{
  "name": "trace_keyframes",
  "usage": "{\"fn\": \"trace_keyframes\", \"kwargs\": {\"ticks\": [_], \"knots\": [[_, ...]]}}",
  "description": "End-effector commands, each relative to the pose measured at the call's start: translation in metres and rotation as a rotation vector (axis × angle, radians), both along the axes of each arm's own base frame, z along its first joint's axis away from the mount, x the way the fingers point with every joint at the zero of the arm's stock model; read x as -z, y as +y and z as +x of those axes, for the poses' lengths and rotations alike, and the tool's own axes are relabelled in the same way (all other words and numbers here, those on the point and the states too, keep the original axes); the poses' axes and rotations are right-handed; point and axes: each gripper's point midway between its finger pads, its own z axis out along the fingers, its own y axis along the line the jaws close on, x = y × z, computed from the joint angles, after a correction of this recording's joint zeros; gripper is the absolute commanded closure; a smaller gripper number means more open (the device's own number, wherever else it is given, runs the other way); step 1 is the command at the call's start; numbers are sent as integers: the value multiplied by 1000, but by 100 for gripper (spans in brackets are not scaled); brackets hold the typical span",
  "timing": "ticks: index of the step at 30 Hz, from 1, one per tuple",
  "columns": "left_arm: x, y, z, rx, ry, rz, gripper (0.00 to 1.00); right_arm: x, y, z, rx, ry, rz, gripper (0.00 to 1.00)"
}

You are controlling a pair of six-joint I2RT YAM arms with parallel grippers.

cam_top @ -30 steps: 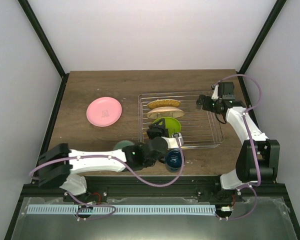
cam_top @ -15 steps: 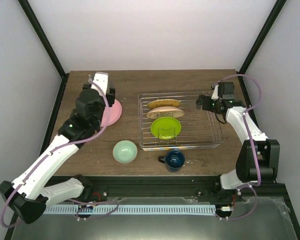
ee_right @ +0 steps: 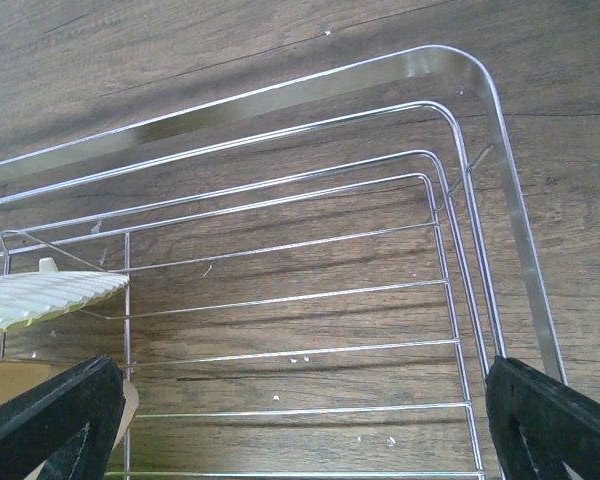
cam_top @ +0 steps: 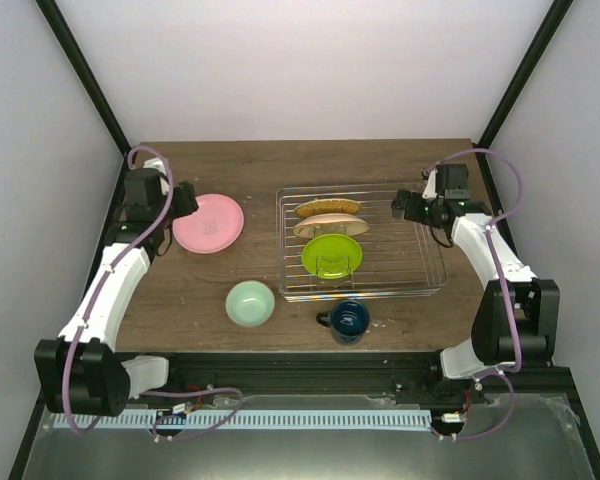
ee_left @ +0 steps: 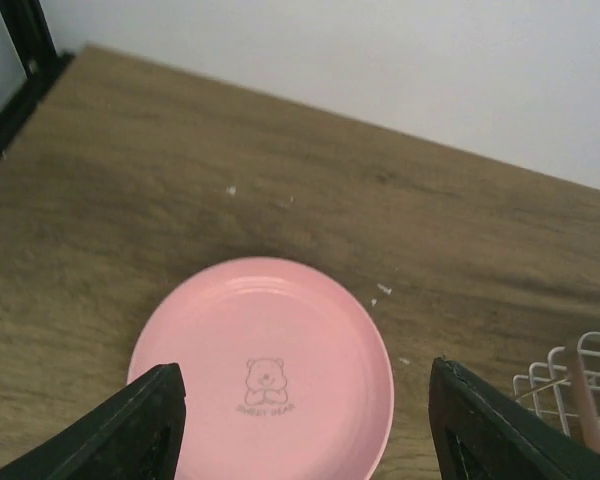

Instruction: Load the mixed dishes into the dish rack

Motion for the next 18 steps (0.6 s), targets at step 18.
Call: {"fn": "trace_keyframes", "kwargs": {"ticks": [18], "knots": [[124,68,6,-208,216,-275,31,-27,55,-11,-196,-57,61,0]]}}
